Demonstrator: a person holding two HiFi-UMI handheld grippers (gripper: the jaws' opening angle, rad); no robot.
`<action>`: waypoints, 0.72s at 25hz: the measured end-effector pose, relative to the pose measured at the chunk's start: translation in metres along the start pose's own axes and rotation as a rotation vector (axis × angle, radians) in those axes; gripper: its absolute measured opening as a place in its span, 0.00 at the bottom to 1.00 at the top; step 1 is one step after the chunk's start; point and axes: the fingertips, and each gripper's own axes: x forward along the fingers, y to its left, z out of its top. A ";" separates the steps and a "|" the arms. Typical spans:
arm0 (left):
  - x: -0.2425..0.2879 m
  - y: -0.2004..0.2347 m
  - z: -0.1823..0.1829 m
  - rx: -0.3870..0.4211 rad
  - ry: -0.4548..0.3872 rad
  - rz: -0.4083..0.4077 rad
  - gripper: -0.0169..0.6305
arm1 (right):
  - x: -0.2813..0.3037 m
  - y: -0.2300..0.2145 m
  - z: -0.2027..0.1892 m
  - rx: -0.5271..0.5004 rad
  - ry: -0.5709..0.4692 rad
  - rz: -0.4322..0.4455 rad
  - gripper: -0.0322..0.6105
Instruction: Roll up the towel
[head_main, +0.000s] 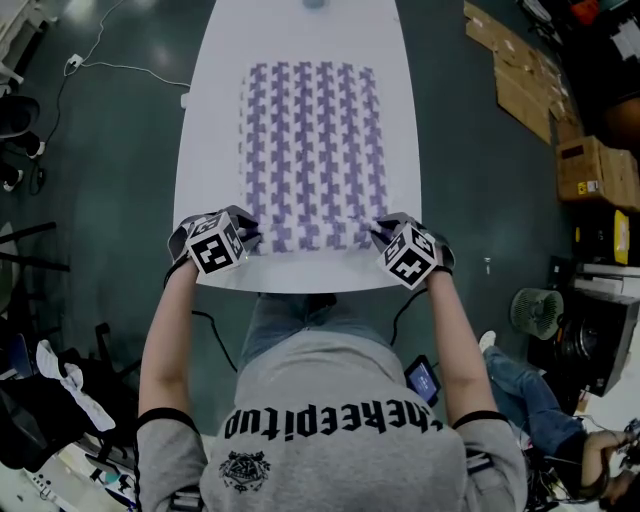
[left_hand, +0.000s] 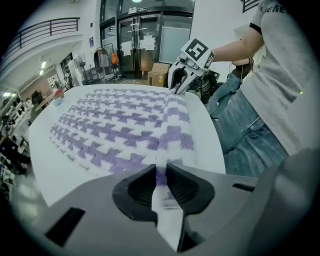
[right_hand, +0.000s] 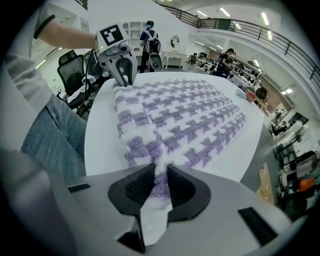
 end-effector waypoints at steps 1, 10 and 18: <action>-0.001 0.007 -0.008 0.013 0.007 0.011 0.12 | 0.007 0.001 0.008 -0.004 0.010 -0.006 0.17; -0.049 0.003 0.000 0.132 -0.077 0.166 0.17 | 0.018 0.003 0.024 0.033 0.023 -0.006 0.17; 0.000 -0.029 -0.026 0.113 0.041 0.132 0.30 | -0.004 0.007 0.027 0.051 -0.062 -0.017 0.19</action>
